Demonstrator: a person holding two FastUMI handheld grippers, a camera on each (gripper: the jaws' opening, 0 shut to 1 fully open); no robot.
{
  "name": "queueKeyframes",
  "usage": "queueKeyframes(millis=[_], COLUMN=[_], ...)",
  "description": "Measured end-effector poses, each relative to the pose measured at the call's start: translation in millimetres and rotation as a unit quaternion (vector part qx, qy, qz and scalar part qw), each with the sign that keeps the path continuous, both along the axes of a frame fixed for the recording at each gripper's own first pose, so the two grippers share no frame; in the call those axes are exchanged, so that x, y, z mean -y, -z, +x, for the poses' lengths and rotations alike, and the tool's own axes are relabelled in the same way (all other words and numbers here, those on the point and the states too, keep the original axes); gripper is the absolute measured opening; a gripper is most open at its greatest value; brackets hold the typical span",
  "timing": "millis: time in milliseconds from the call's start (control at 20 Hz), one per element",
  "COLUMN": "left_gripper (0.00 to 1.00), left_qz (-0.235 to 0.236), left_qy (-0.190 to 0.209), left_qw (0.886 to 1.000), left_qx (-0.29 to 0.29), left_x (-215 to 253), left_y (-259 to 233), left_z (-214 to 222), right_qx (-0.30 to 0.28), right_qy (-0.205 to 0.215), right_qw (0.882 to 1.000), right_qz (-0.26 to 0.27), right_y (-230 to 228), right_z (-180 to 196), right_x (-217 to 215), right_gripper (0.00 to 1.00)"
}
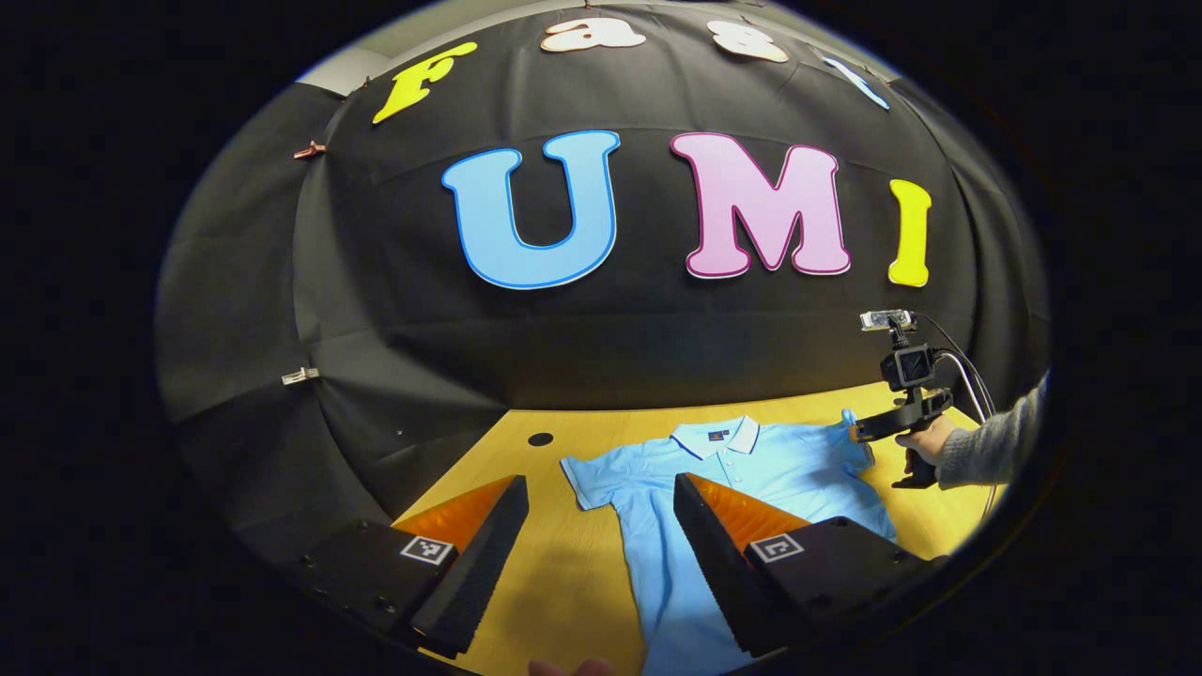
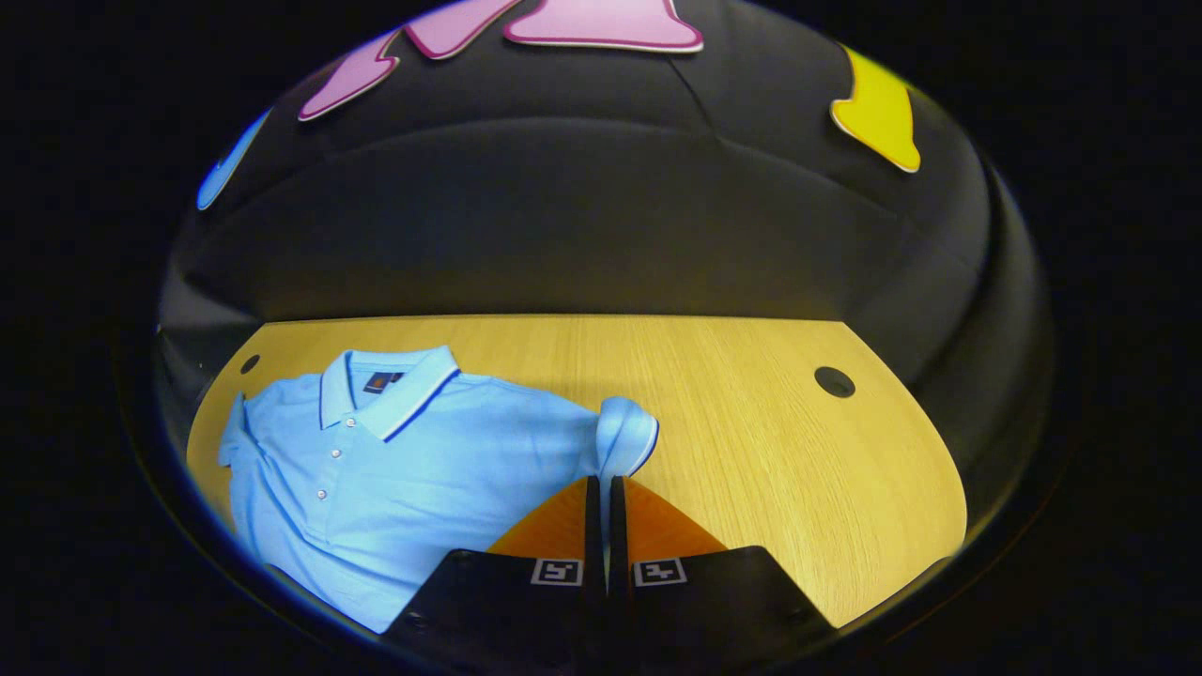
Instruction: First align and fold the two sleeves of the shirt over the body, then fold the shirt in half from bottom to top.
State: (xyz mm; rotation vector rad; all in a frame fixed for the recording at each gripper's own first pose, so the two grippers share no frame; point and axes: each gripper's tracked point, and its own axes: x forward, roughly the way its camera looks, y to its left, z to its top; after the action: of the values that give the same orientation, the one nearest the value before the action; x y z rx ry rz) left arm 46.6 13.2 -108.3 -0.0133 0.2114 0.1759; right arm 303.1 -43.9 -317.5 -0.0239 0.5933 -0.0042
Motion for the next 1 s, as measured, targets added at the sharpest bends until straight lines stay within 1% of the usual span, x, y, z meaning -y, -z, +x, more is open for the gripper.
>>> queueKeyframes(millis=[100,300,550,750,1000], left_gripper=[0.99,0.99,0.99,0.99,0.99], left_qz=[-0.001,-0.004,-0.008,-0.010,-0.010], left_qy=[-0.002,-0.006,-0.012,-0.016,-0.014], left_qw=[1.000,1.000,1.000,1.000,1.000], left_qx=[0.002,0.002,0.000,-0.003,-0.008], left_x=[-2,-3,-5,-7,-5], left_y=[-1,0,2,8,8], left_z=[-3,-4,-8,-24,-24], right_qx=[0.010,0.024,0.005,-0.027,-0.062], right_qy=[-0.023,-0.082,-0.149,-0.184,-0.201], right_qw=[1.000,0.996,0.989,0.983,0.978], right_qz=[-0.002,-0.008,0.000,0.003,0.002], right_y=[-8,-21,-9,11,34], right_z=[-2,-9,-26,-43,-53], right_x=[-21,-72,-137,-170,-183], right_gripper=[0.05,0.05,0.05,0.05,0.05])
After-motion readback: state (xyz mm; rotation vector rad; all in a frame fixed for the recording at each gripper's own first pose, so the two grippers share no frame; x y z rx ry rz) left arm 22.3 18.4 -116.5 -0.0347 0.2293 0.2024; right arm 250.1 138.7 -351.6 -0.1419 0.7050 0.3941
